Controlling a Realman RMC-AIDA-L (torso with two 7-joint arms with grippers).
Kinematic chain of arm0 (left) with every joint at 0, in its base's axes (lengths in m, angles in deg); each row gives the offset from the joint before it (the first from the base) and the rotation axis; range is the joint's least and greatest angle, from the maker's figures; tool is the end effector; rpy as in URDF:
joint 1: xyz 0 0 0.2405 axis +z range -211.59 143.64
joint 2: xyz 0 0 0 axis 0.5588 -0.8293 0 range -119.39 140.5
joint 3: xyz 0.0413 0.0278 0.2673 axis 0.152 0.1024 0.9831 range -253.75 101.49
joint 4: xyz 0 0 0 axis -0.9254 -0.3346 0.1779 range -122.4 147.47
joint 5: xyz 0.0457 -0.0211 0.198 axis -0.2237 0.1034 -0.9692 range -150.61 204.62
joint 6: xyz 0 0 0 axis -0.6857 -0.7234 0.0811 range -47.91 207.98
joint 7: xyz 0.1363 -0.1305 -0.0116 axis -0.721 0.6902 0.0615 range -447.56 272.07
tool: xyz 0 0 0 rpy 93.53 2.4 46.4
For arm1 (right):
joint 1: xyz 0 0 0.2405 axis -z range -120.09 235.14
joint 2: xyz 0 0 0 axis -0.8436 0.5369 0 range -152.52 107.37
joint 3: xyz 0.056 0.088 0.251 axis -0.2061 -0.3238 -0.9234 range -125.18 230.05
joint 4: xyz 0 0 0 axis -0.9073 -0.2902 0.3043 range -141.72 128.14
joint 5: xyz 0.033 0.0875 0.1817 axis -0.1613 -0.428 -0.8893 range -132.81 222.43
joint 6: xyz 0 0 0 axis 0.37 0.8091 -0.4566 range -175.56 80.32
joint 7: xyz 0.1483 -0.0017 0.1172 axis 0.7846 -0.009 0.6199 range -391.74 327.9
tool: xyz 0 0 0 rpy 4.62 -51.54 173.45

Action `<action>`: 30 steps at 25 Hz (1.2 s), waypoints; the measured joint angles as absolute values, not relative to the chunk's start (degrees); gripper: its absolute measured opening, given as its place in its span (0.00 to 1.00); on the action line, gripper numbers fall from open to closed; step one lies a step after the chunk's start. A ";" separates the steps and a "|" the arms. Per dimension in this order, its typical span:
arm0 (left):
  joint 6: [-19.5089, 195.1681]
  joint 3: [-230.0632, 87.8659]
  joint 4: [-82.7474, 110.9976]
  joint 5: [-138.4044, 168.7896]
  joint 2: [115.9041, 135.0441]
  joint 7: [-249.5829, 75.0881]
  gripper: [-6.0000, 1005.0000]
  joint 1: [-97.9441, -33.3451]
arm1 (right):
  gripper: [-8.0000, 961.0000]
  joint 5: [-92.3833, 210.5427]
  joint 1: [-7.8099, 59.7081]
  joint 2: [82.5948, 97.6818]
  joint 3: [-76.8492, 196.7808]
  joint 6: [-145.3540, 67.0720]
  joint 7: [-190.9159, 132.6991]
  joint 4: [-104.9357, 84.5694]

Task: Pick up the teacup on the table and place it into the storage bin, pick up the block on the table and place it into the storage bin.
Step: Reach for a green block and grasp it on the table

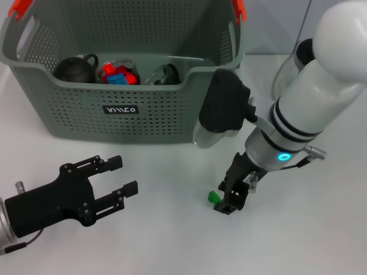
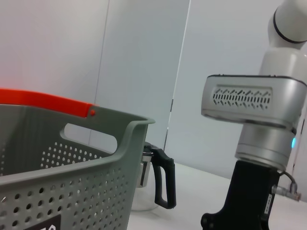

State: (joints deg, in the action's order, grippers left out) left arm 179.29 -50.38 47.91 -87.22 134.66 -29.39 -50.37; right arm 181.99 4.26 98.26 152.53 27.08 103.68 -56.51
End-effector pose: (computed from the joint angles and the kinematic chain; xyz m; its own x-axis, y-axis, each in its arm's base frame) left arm -0.2946 0.2637 -0.0490 0.7104 0.2102 0.6716 0.4846 -0.8382 -0.2502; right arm 0.1659 0.3629 -0.1562 0.8513 -0.2651 0.4528 -0.2230 -0.9640 -0.1451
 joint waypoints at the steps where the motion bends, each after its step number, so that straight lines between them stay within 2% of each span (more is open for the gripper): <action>1: 179.28 -50.38 47.90 -87.22 134.66 -29.38 0.63 -50.32 | 0.59 181.99 4.27 98.27 153.33 26.51 104.02 -56.42; 3: 179.24 -50.38 47.88 -87.22 134.66 -29.39 0.63 -50.21 | 0.58 181.99 4.27 98.28 154.85 25.43 104.64 -56.14; 8: 179.17 -50.38 47.86 -87.22 134.66 -29.38 0.63 -50.14 | 0.49 181.88 3.89 98.34 155.70 24.49 104.99 -55.02; 20: 178.93 -50.38 47.78 -87.16 134.66 -29.39 0.63 -50.26 | 0.49 183.70 3.88 97.88 155.10 23.36 106.97 -54.91; 30: 178.75 -50.39 47.66 -87.16 134.72 -29.39 0.63 -50.07 | 0.49 183.44 4.14 98.16 154.76 24.29 106.58 -55.95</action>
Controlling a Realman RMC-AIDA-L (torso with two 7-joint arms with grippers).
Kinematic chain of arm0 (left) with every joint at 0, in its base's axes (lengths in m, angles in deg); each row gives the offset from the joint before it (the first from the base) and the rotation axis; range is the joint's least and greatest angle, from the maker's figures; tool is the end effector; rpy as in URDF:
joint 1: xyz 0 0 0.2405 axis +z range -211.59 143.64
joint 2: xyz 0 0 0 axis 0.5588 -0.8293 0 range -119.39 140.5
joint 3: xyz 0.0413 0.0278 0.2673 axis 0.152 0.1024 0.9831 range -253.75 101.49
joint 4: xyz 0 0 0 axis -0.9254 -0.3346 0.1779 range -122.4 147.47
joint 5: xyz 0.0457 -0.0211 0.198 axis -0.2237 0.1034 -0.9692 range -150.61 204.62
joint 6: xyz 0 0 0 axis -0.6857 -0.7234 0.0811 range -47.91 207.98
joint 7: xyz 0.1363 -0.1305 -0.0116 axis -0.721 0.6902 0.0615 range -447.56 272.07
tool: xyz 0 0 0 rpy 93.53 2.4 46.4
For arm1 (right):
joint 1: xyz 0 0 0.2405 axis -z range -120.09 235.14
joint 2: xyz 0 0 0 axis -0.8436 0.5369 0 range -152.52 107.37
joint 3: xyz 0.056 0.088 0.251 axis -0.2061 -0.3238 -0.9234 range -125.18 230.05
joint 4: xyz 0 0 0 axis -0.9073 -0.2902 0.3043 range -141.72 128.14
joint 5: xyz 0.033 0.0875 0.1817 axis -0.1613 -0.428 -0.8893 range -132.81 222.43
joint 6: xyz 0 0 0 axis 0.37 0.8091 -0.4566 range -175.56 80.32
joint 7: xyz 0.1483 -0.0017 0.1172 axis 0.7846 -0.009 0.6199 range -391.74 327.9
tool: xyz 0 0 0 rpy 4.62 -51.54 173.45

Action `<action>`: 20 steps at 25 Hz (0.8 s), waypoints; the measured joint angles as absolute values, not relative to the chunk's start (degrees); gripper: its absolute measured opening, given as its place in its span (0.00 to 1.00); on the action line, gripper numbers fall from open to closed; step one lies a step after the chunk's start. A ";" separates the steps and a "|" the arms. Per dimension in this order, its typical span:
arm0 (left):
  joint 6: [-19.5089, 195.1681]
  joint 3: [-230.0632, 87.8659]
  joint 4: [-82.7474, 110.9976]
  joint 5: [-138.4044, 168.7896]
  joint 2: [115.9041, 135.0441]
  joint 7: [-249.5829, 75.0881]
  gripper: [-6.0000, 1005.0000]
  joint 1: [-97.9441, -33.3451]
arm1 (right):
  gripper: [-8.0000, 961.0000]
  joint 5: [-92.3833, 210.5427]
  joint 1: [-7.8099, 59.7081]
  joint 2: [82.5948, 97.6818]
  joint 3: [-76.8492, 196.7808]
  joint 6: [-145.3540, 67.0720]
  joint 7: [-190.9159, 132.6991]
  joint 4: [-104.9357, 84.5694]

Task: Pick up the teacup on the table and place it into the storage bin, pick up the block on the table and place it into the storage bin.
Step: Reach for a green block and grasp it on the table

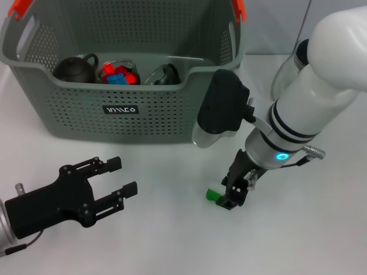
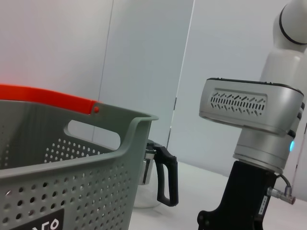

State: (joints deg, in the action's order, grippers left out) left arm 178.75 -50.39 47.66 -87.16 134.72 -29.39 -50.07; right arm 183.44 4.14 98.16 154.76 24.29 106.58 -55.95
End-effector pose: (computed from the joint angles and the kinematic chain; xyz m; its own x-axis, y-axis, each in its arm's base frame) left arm -0.2969 0.2629 -0.0502 0.7080 0.2186 0.6715 0.4957 -0.8310 -0.2522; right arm 0.1708 0.3688 -0.1584 0.8398 -0.2851 0.4620 -0.2160 -0.9562 -0.1974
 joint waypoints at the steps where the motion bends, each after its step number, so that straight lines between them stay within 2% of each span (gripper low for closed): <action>1: 178.73 -50.38 47.52 -87.16 134.72 -29.38 0.63 -50.12 | 0.49 183.42 4.07 98.24 154.90 24.26 106.61 -55.81; 20: 178.64 -50.38 47.07 -87.14 134.57 -29.38 0.63 -50.41 | 0.48 181.76 3.19 98.45 159.27 21.94 112.54 -55.05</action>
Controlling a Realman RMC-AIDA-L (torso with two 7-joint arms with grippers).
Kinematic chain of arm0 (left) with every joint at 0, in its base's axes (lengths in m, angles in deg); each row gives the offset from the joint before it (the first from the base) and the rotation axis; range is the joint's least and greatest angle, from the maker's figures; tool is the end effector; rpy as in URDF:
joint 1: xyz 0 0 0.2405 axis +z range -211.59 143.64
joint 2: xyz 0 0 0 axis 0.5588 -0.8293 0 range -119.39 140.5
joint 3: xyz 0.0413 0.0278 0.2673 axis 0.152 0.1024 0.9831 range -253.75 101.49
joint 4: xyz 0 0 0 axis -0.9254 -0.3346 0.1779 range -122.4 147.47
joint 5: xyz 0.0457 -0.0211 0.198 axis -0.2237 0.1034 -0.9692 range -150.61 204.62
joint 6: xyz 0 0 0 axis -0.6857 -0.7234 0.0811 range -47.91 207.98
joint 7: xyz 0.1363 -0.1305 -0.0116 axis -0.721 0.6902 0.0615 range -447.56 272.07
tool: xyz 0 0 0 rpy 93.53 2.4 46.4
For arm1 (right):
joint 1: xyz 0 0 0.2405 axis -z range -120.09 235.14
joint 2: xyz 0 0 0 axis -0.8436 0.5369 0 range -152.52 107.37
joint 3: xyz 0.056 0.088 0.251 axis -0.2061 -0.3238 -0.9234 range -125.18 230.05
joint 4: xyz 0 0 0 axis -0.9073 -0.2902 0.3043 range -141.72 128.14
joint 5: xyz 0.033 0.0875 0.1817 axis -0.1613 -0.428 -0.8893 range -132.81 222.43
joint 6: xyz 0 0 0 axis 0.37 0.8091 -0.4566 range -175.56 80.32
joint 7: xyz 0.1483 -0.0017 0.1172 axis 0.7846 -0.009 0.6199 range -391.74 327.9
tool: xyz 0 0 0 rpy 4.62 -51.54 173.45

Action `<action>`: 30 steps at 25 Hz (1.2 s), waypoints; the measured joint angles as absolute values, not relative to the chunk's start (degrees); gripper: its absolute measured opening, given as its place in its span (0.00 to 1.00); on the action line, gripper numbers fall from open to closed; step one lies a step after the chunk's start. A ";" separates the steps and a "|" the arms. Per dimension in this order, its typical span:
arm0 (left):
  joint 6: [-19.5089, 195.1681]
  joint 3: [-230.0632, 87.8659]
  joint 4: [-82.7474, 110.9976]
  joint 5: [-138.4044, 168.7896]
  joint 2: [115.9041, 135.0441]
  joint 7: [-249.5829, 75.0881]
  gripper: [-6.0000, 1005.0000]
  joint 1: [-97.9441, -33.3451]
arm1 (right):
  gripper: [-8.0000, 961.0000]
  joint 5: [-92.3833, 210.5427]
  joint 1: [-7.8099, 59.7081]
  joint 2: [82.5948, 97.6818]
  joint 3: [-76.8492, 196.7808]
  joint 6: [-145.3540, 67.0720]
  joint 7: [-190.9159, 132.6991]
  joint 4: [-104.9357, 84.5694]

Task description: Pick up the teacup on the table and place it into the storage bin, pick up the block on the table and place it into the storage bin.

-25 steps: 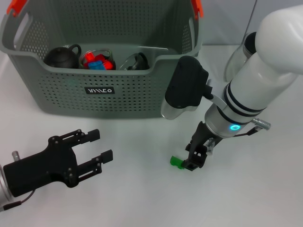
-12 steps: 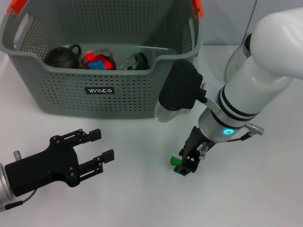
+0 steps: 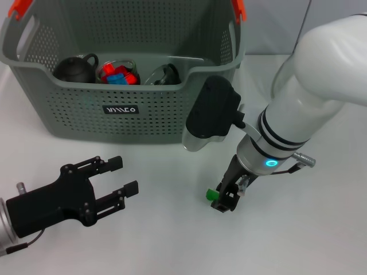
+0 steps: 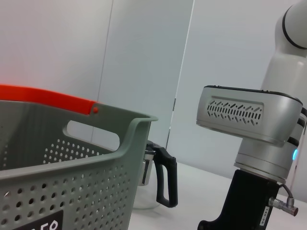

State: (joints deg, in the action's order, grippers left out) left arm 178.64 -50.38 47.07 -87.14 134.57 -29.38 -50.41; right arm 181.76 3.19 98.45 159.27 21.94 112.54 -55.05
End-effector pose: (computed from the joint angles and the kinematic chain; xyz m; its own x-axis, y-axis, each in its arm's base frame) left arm -0.2959 0.2641 -0.0509 0.7050 0.2204 0.6740 0.4962 -0.8323 -0.2469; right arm 0.1678 0.3635 -0.1699 0.8236 -0.3322 0.4596 -0.2543 -0.9408 -0.2243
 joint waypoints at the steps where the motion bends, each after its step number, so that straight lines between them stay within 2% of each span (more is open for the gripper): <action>1: 178.64 -50.38 47.07 -87.14 134.57 -29.39 0.63 -50.41 | 0.47 181.76 3.17 98.45 159.30 21.94 112.55 -55.04; 10: 178.65 -50.38 47.07 -87.12 134.57 -29.39 0.63 -50.41 | 0.38 181.75 2.86 98.45 159.86 21.79 112.57 -54.24; 18: 178.65 -50.38 47.08 -87.16 134.57 -29.39 0.63 -50.41 | 0.39 181.64 2.86 98.51 160.28 21.52 112.57 -54.24; 23: 178.63 -50.38 47.08 -87.17 134.57 -29.39 0.63 -50.41 | 0.26 181.26 2.92 98.54 160.29 21.53 112.50 -54.32; 30: 178.57 -50.38 47.08 -87.17 134.58 -29.39 0.63 -50.40 | 0.19 181.12 3.11 98.53 160.31 22.24 112.42 -55.07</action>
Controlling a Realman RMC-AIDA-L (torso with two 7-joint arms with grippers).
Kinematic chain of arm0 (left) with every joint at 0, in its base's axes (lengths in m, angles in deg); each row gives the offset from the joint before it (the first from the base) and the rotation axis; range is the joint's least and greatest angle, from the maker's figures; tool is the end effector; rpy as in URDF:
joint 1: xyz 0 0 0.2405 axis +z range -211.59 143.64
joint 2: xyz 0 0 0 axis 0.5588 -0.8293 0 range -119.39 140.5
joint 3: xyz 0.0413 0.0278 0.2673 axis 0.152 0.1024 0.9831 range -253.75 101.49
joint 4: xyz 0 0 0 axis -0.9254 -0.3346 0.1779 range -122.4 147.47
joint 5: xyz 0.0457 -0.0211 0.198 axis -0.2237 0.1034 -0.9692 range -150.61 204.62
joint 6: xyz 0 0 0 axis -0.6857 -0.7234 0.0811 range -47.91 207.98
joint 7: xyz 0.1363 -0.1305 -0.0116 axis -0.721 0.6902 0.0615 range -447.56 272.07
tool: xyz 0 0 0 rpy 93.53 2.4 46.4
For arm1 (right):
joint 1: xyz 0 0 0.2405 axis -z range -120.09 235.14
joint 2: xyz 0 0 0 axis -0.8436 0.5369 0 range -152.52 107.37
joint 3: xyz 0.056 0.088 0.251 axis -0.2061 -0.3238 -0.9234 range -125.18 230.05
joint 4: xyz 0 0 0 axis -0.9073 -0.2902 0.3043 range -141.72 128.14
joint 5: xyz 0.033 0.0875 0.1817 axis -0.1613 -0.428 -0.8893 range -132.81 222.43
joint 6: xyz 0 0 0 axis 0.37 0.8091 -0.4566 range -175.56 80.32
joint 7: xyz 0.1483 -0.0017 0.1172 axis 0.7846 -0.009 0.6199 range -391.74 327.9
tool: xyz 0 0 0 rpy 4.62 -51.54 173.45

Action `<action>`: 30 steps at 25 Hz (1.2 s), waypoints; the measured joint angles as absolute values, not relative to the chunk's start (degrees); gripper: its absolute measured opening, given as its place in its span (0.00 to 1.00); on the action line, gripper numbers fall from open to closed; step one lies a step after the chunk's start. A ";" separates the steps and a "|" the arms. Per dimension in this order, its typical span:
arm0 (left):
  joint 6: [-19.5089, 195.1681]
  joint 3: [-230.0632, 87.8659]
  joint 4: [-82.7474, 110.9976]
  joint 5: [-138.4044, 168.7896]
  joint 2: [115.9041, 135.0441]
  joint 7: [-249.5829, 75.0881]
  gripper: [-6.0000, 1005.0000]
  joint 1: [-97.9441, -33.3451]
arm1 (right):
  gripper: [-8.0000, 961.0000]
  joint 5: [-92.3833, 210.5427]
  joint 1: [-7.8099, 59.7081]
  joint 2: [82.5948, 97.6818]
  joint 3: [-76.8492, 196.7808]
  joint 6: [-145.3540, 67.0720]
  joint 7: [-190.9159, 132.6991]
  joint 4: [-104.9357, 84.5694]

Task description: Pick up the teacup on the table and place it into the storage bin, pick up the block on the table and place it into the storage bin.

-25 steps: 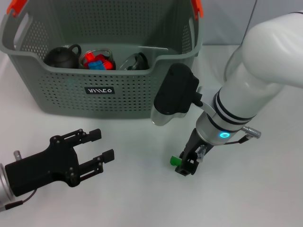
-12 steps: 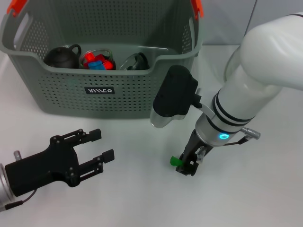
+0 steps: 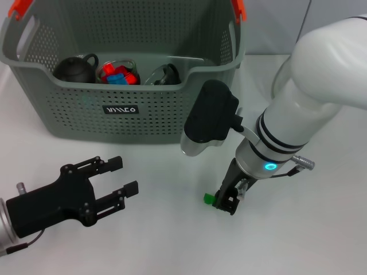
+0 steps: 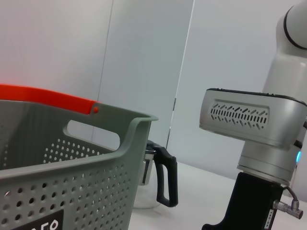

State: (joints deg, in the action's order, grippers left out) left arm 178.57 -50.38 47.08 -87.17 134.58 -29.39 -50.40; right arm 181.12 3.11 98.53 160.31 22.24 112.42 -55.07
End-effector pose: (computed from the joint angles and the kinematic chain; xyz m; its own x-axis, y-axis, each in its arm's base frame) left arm -0.2961 0.2641 -0.0510 0.7056 0.2209 0.6733 0.4966 -0.8319 -0.2475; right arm 0.1678 0.3592 -0.1723 0.8223 -0.3199 0.4706 -0.2487 -0.9459 -0.2085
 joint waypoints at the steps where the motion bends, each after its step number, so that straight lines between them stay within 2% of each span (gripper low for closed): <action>1: 178.57 -50.38 47.08 -87.16 134.60 -29.38 0.63 -50.37 | 0.17 181.07 3.20 98.48 160.19 22.41 112.42 -55.34; 4: 178.56 -50.38 47.08 -87.14 134.64 -29.39 0.63 -50.28 | 0.13 181.03 3.54 98.08 158.45 23.47 112.43 -56.40; 10: 178.55 -50.38 47.08 -86.92 134.66 -29.38 0.63 -50.06 | 0.13 181.26 4.51 97.79 152.24 27.05 111.73 -58.44; 19: 178.47 -51.29 47.08 -86.73 134.57 -29.38 0.63 -49.93 | 0.14 177.24 11.49 97.66 132.51 39.65 102.19 -75.03; 30: 178.47 -51.35 47.08 -86.71 134.53 -29.39 0.63 -50.09 | 0.15 163.25 11.44 97.27 113.90 46.37 95.79 -81.73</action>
State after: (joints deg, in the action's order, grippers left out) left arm 178.47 -51.35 47.08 -86.71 134.53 -29.39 -50.09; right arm 163.25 11.44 97.27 113.90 46.37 95.79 -81.73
